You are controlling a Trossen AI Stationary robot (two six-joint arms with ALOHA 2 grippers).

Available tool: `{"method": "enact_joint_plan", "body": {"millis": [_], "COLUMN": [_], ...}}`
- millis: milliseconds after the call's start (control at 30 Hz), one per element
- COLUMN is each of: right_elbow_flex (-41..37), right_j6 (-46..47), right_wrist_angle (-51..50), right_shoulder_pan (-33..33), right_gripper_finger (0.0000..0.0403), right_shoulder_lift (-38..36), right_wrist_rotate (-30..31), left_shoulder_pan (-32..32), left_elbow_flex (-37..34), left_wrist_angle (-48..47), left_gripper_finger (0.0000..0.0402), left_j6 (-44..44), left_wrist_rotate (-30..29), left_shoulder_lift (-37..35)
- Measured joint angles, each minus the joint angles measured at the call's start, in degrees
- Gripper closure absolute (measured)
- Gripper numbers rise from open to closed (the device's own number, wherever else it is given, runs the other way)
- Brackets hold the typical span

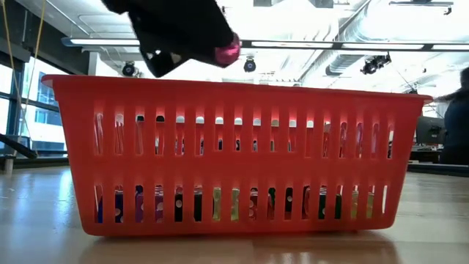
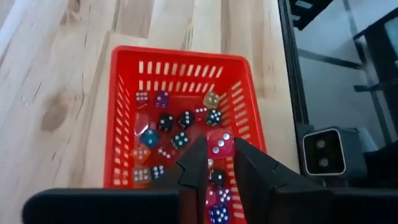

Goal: Pick & Place Dice
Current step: Put the pink dice into the red bin, then put the orange dice into the red bin

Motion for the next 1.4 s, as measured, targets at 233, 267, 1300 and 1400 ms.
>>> {"method": "enact_joint_plan", "body": {"millis": [233,267,1300,1400], "right_elbow_flex": [0.00,0.00,0.00,0.00], "right_j6": [0.00,0.21,15.87,19.39], "right_wrist_angle": [-1.16,-1.45,-12.66,-14.92], "right_shoulder_pan": [0.74,0.76,0.70,0.70], "right_gripper_finger": [0.0225,0.0225,0.0225,0.0225], "right_shoulder_lift": [0.00,0.00,-0.07,-0.17], "right_wrist_rotate": [-0.31,-0.27,6.90,8.27], "left_shoulder_pan": [0.16,0.16,28.16,31.96], "left_elbow_flex": [-0.03,-0.03,0.04,-1.73], "left_wrist_angle": [-0.61,-0.70,-26.64,-25.89], "left_gripper_finger": [0.0285,0.0276,0.0236,0.0236], "left_j6": [-2.93,-3.59,5.45,10.33], "left_wrist_rotate": [0.06,0.17,-7.49,-8.09], "left_shoulder_lift": [0.96,0.96,-9.57,-9.56]}}
